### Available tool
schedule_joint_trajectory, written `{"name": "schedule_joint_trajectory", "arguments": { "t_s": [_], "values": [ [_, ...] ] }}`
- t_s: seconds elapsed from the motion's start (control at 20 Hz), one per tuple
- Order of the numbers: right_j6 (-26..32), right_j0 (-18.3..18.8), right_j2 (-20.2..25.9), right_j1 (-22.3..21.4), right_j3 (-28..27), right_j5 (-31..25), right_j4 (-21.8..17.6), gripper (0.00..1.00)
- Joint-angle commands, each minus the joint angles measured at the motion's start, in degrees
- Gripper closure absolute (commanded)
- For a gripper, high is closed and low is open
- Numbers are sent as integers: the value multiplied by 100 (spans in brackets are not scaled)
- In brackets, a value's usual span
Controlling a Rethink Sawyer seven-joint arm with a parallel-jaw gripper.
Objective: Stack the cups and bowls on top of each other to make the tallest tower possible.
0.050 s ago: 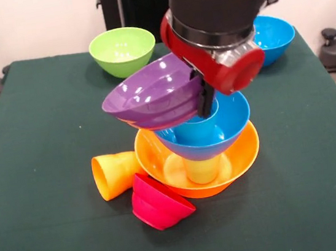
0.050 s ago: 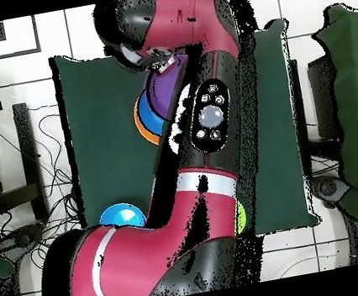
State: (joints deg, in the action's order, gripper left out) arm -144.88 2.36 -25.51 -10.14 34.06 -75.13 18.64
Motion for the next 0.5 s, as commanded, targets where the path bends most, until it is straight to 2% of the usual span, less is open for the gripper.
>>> {"name": "schedule_joint_trajectory", "arguments": {
  "t_s": [0.05, 0.4, 0.5],
  "values": [
    [-1356, -136, 76, 185, -513, -771, 135, 100],
    [-1454, -275, -74, 91, -413, -1045, 224, 100],
    [-1489, -318, -185, 39, -345, -1295, 232, 100]
  ]
}}
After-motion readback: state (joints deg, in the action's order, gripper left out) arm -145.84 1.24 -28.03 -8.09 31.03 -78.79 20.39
